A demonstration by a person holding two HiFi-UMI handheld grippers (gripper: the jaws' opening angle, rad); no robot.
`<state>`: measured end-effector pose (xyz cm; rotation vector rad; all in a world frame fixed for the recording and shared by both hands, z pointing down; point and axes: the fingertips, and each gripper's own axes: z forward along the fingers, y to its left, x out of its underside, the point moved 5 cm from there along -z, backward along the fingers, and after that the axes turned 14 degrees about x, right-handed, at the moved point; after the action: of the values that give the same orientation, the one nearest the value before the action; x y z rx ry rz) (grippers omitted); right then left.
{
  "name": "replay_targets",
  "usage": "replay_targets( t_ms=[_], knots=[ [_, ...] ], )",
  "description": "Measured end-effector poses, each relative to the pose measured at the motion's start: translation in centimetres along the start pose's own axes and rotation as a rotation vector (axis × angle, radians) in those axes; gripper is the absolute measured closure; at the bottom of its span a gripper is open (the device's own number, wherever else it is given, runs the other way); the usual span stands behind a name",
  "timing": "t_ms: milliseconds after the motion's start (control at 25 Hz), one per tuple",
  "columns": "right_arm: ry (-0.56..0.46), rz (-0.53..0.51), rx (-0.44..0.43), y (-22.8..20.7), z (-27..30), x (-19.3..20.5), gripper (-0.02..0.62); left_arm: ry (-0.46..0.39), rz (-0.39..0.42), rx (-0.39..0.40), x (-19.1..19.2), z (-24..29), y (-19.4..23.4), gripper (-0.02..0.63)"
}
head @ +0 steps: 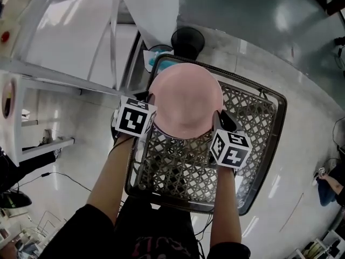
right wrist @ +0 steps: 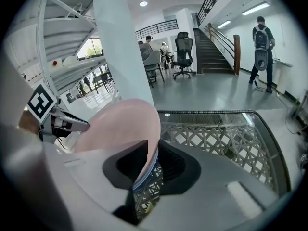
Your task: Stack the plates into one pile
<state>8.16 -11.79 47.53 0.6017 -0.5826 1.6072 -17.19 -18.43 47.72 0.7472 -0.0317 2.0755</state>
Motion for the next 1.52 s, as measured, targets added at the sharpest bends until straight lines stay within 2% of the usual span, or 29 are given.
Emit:
replay_targets(
  t_ms=[160, 360, 520, 680, 880, 960, 1280, 1520],
  knots=[
    [-0.028, 0.019, 0.015, -0.3, 0.3, -0.5, 0.494, 0.016, 0.053, -0.045, 0.4, 0.4, 0.8, 0.549],
    [-0.032, 0.033, 0.014, -0.5, 0.3, -0.2, 0.494, -0.022, 0.021, -0.050, 0.2, -0.1, 0.9, 0.548],
    [-0.041, 0.038, 0.017, -0.4, -0.1, 0.0, 0.495, -0.047, 0.037, -0.059, 0.3, -0.5, 1.4, 0.512],
    [-0.062, 0.044, 0.022, -0.7, -0.8, 0.0, 0.522, -0.089, 0.041, -0.076, 0.1, -1.7, 1.5, 0.505],
    [-0.099, 0.061, 0.018, -0.6, -2.1, -0.3, 0.584, -0.141, 0.050, -0.075, 0.0, -3.0, 1.1, 0.560],
    [-0.115, 0.064, 0.011, -0.5, -2.7, -0.5, 0.584, -0.162, 0.052, -0.066, -0.1, -3.4, 0.7, 0.607],
    [-0.176, 0.076, -0.024, -0.2, -5.7, -0.8, 0.584, -0.236, 0.067, 0.020, -0.3, -5.1, -2.1, 0.606],
    [-0.236, 0.086, -0.055, 0.1, -8.6, -1.6, 0.584, -0.339, 0.097, 0.069, -1.1, -7.5, -4.3, 0.604]
  ],
)
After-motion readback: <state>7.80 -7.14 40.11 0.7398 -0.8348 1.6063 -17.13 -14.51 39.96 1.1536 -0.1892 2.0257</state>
